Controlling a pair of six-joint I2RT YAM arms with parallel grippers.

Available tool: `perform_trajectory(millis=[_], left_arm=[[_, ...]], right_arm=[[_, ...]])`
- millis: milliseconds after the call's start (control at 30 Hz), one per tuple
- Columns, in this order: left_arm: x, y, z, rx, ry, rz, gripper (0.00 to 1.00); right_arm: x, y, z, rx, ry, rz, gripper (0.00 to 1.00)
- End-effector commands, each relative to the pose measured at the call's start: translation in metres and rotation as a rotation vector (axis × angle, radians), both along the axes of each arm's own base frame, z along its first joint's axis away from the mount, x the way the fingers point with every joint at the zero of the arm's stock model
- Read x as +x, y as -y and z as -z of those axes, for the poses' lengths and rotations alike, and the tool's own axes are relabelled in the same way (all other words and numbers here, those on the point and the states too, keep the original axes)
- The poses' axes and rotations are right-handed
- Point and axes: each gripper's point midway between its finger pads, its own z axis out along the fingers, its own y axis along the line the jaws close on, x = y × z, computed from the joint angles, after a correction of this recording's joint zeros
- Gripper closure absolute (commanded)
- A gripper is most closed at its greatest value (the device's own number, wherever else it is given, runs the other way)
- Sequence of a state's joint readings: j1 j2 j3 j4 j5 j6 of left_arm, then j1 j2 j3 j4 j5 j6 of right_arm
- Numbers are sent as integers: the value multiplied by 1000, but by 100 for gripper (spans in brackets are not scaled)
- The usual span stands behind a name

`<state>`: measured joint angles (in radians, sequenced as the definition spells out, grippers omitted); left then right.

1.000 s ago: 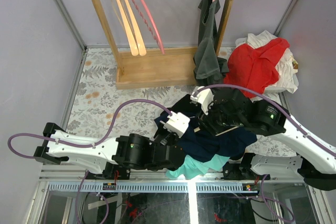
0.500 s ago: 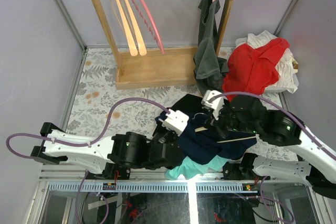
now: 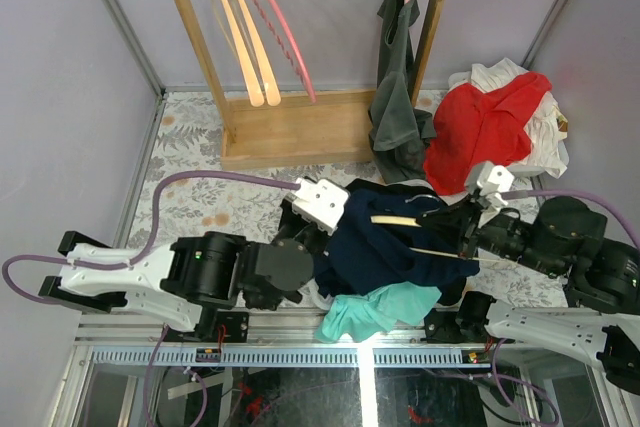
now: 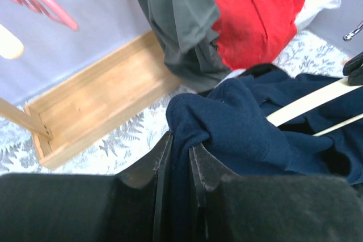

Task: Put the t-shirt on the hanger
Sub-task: Pick up the hanger from the bin.

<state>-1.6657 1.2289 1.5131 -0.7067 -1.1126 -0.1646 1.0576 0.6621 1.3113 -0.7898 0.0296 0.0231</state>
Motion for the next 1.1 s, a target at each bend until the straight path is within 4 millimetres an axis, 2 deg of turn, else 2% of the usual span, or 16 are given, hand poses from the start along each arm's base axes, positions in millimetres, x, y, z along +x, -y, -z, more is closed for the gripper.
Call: perform_trajectory(millis=[0, 167, 333, 433, 500, 700, 833, 933, 1067], left_arm=[[-251, 4, -60, -106, 63, 829, 86], [-245, 26, -87, -70, 145, 784, 82], [-235, 48, -114, -51, 202, 726, 74], [-233, 53, -130, -68, 229, 714, 73], [-228, 52, -138, -81, 237, 688, 71], [-218, 47, -139, -81, 240, 628, 64], [-195, 30, -137, -13, 264, 454, 61], [-196, 15, -146, -3, 278, 413, 55], [-203, 4, -160, 66, 345, 413, 49]], right_arm=[[10, 0, -53, 223, 105, 55, 100], [14, -8, -68, 399, 146, 66, 100], [12, -15, -85, 575, 185, 41, 100], [13, -17, -92, 641, 207, 37, 100], [13, -12, -99, 679, 225, 48, 100], [5, 27, -117, 838, 312, 104, 100], [-10, 56, -128, 892, 374, 107, 100], [-24, 75, -134, 943, 413, 92, 100], [-29, 71, -140, 919, 424, 55, 100]])
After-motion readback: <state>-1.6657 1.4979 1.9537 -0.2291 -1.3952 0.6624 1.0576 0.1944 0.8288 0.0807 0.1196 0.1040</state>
